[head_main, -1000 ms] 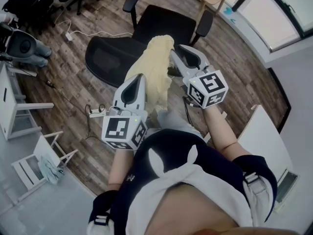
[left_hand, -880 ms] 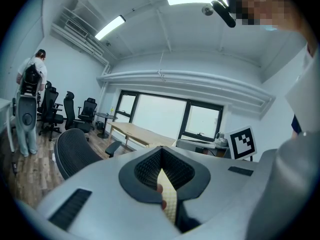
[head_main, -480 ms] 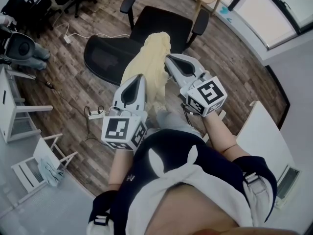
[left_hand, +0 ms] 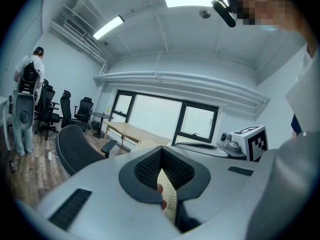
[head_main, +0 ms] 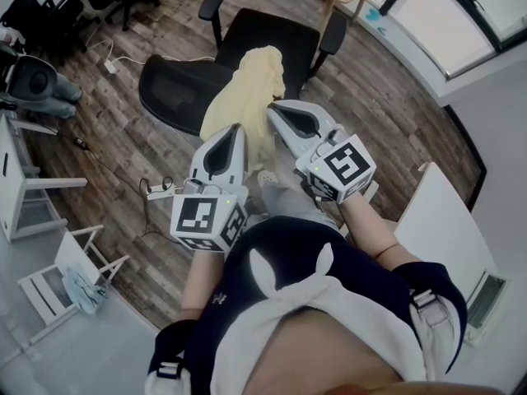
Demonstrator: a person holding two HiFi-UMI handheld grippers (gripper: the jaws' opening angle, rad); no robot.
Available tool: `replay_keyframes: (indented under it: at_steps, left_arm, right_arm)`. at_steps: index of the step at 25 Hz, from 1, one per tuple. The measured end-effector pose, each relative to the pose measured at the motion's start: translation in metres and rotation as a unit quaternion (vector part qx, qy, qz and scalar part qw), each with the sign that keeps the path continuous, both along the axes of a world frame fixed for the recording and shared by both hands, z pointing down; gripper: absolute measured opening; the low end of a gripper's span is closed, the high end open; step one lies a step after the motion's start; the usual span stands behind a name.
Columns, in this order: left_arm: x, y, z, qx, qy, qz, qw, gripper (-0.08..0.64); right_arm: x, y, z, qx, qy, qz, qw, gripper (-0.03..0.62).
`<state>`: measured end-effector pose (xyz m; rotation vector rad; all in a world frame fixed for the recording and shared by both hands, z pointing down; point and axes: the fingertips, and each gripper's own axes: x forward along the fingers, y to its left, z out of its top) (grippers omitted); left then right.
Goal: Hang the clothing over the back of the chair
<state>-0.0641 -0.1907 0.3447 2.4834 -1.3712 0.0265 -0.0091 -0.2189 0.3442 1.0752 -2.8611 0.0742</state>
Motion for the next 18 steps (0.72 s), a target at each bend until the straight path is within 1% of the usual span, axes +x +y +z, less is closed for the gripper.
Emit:
replay_keyframes:
  at_steps: [7, 10, 18]
  left_arm:
    - [0.001, 0.017, 0.000, -0.001, 0.000, 0.002, 1.0000, 0.005]
    - [0.001, 0.030, 0.002, -0.002, 0.000, 0.002, 1.0000, 0.005]
    - [0.002, 0.073, 0.012, -0.008, 0.005, 0.001, 1.0000, 0.005]
  right_arm:
    - [0.000, 0.020, 0.002, 0.000, 0.004, -0.001, 1.000, -0.002]
    - [-0.001, 0.031, 0.001, -0.004, 0.009, 0.006, 1.000, -0.002]
    - [-0.008, 0.078, 0.006, -0.003, 0.014, -0.001, 1.000, -0.002]
